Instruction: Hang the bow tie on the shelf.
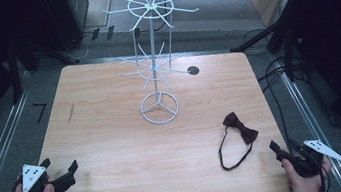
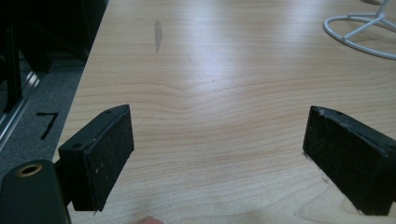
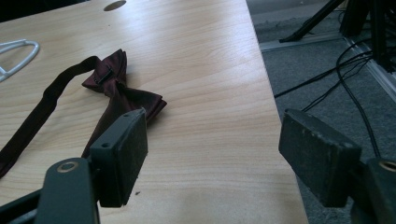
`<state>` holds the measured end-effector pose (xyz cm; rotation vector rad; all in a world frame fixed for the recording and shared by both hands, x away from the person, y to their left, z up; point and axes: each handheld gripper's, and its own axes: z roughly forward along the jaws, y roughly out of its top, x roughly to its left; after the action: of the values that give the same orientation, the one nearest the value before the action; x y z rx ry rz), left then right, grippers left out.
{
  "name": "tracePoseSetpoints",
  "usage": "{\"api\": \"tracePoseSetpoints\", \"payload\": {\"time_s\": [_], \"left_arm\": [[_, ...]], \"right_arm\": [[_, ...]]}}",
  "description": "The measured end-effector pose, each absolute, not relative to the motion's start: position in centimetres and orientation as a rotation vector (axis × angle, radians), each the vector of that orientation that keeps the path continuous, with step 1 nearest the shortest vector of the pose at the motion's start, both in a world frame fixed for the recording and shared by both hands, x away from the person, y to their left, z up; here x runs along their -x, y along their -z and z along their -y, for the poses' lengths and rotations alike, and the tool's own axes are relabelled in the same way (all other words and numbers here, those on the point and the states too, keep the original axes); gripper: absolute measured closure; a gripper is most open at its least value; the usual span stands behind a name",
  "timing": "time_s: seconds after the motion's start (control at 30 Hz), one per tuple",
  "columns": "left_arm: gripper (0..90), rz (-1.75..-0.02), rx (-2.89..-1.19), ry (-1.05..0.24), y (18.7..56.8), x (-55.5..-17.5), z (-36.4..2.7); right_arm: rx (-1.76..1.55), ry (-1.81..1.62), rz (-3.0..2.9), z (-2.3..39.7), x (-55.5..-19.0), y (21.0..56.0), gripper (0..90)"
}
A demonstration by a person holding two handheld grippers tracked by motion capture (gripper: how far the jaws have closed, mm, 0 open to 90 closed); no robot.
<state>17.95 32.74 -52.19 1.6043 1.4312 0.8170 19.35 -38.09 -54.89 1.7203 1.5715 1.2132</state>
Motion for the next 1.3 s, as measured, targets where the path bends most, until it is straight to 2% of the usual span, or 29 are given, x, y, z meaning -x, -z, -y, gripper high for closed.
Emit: {"api": "tracePoseSetpoints", "payload": {"time_s": [0.2, 0.43, 0.67, 0.8, 1.03, 1.17, 1.3], "left_arm": [[9.5, -1.432, -1.601, -0.817, 52.2, -17.9, -32.7], [9.5, -1.430, -1.603, -0.815, 52.2, -17.9, -32.7], [9.7, -1.425, -1.606, -0.811, 52.2, -17.9, -32.7], [9.7, -1.423, -1.611, -0.807, 52.2, -17.9, -32.7], [9.7, -1.427, -1.640, -0.791, 52.2, -18.2, -32.6], [9.7, -1.426, -1.637, -0.791, 52.2, -18.2, -32.6], [9.8, -1.421, -1.646, -0.782, 52.2, -18.2, -32.6]], "right_arm": [[-1.716, -1.211, -1.587, 37.7, -19.8, 54.2, 21.8], [-1.649, -1.211, -1.670, 35.2, -21.3, 52.5, 21.7], [-1.610, -1.123, -1.790, 33.0, -23.2, 52.2, 24.1], [-1.628, -1.095, -1.868, 32.1, -25.0, 52.2, 26.4], [-1.744, -0.909, -2.032, 31.4, -28.3, 52.2, 40.5], [-1.725, -0.841, -2.143, 31.0, -29.1, 51.7, 39.3], [-1.712, -0.744, -2.182, 30.3, -29.8, 51.5, 42.4]]}}
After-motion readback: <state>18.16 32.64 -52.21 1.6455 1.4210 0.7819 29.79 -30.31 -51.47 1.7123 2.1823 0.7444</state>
